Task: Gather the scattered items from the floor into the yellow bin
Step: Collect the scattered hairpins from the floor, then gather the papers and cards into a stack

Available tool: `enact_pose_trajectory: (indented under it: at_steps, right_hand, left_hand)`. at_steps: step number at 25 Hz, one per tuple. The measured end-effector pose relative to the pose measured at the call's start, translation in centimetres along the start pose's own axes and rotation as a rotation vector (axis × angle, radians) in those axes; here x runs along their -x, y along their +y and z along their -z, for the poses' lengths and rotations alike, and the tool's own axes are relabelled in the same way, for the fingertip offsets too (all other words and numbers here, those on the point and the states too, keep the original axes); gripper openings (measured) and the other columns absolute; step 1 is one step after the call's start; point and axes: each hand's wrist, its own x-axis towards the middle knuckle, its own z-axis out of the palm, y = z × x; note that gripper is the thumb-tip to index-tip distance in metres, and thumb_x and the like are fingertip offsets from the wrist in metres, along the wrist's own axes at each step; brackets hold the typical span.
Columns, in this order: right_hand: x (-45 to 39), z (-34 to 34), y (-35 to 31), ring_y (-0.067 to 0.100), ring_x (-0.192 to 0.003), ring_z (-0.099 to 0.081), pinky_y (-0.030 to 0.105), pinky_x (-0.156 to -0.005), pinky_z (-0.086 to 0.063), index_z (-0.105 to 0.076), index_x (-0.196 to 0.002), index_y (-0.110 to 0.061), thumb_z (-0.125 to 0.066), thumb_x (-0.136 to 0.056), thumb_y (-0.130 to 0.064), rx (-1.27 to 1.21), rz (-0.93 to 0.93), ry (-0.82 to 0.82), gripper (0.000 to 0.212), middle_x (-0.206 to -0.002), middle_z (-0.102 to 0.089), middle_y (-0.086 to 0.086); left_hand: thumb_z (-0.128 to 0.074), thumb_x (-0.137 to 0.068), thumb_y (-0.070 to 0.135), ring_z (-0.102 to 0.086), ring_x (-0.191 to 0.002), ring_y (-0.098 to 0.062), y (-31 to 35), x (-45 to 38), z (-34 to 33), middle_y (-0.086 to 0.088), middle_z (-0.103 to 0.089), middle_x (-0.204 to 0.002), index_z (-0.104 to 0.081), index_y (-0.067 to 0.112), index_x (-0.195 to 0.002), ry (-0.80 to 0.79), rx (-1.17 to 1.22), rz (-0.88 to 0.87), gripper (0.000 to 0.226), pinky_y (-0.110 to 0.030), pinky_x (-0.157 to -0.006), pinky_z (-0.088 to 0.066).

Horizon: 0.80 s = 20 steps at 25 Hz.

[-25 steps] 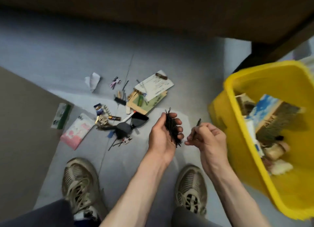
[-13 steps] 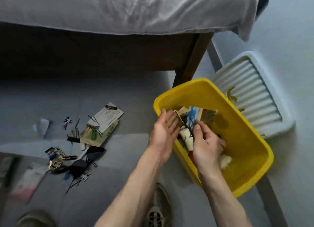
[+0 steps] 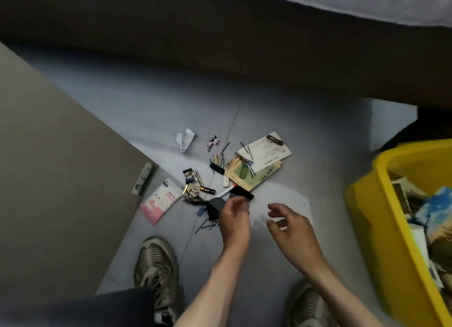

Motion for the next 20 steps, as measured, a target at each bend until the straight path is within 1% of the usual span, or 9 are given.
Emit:
enact_pose_trajectory:
  at_steps: [3, 5, 6, 8, 11, 14, 16, 18, 20]
  right_hand:
    - [-4.5, -3.8, -0.4, 0.015, -0.106, -0.060, 0.030, -0.082, -0.051, -0.042, -0.141, -0.032, -0.062, -0.085, -0.016, 0.310, 0.256, -0.120, 0.062, -0.141, -0.051, -0.009]
    - [-7.4, -5.8, -0.5, 0.022, -0.115, -0.053, 0.033, -0.081, -0.051, -0.033, -0.147, -0.031, -0.058, -0.083, -0.011, 0.544, 0.380, -0.260, 0.072, -0.152, -0.037, -0.008]
    - [-8.5, -6.7, -0.5, 0.023, -0.116, -0.051, 0.033, -0.079, -0.051, -0.032, -0.147, -0.031, -0.057, -0.083, -0.011, 0.649, 0.411, -0.315, 0.071, -0.153, -0.033, -0.007]
    - [-9.8, -8.0, -0.5, 0.025, -0.111, -0.052, 0.035, -0.075, -0.051, -0.040, -0.139, -0.028, -0.058, -0.085, -0.016, 0.771, 0.436, -0.364, 0.059, -0.147, -0.037, -0.001]
    - [-10.0, -8.2, -0.7, 0.028, -0.102, -0.056, 0.035, -0.070, -0.049, -0.060, -0.115, -0.021, -0.057, -0.084, -0.024, 0.809, 0.482, -0.378, 0.031, -0.124, -0.052, 0.006]
    - [-9.4, -6.8, -0.9, 0.023, -0.094, -0.055, 0.029, -0.064, -0.039, -0.065, -0.094, -0.019, -0.060, -0.077, -0.031, 0.740, 0.486, -0.420, 0.021, -0.107, -0.057, 0.002]
    - [-9.7, -5.8, -1.3, 0.019, -0.088, -0.054, 0.027, -0.063, -0.038, -0.063, -0.088, -0.023, -0.060, -0.077, -0.037, 0.750, 0.453, -0.505, 0.019, -0.103, -0.059, -0.002]
    - [-11.0, -5.0, -1.9, 0.017, -0.082, -0.055, 0.029, -0.063, -0.044, -0.063, -0.085, -0.024, -0.057, -0.081, -0.045, 0.717, 0.399, -0.557, 0.022, -0.095, -0.062, -0.003]
    - [-13.4, -4.4, -2.7, 0.018, -0.082, -0.059, 0.030, -0.065, -0.046, -0.063, -0.087, -0.024, -0.052, -0.088, -0.044, 0.638, 0.380, -0.420, 0.022, -0.092, -0.061, -0.003]
  left_hand:
    - [-0.064, -0.083, 0.011, -0.059, -0.100, -0.017, -1.2, -4.4, 3.8, 0.007, -0.065, -0.104, -0.064, 0.027, -0.106, 0.063, -0.564, -0.382, 0.028, -0.025, -0.078, -0.046]
    - [-0.068, -0.076, 0.012, -0.052, -0.103, -0.020, -2.1, -6.8, 5.3, 0.002, -0.062, -0.111, -0.063, 0.023, -0.117, -0.085, -0.901, -0.536, 0.043, -0.032, -0.086, -0.045]
    - [-0.069, -0.074, 0.011, -0.052, -0.102, -0.020, -2.2, -7.6, 5.7, 0.002, -0.063, -0.111, -0.065, 0.023, -0.116, -0.188, -0.938, -0.528, 0.044, -0.033, -0.086, -0.046]
    - [-0.068, -0.071, 0.005, -0.058, -0.093, -0.013, -2.1, -9.1, 6.5, 0.005, -0.068, -0.100, -0.069, 0.024, -0.102, -0.329, -0.843, -0.488, 0.036, -0.029, -0.081, -0.049]
    - [-0.064, -0.072, 0.002, -0.061, -0.073, 0.002, -1.7, -10.0, 7.1, 0.016, -0.067, -0.078, -0.070, 0.023, -0.083, -0.353, -0.687, -0.401, 0.025, -0.019, -0.069, -0.050]
    - [-0.061, -0.081, 0.007, -0.063, -0.078, 0.003, -0.6, -10.3, 7.3, 0.016, -0.068, -0.083, -0.069, 0.028, -0.086, -0.224, -0.572, -0.365, 0.024, -0.016, -0.073, -0.051]
    - [-0.061, -0.085, 0.011, -0.062, -0.080, -0.004, 1.2, -11.5, 7.0, 0.011, -0.069, -0.090, -0.068, 0.025, -0.093, -0.113, -0.658, -0.438, 0.018, -0.019, -0.073, -0.051]
    - [-0.060, -0.088, 0.014, -0.061, -0.084, -0.010, 4.2, -13.7, 6.3, 0.004, -0.068, -0.100, -0.066, 0.021, -0.102, -0.036, -0.798, -0.541, 0.017, -0.026, -0.074, -0.052]
    - [-0.060, -0.088, 0.018, -0.058, -0.100, -0.018, 7.3, -16.7, 5.7, -0.005, -0.062, -0.118, -0.060, 0.019, -0.118, 0.059, -0.903, -0.609, 0.030, -0.031, -0.078, -0.051]
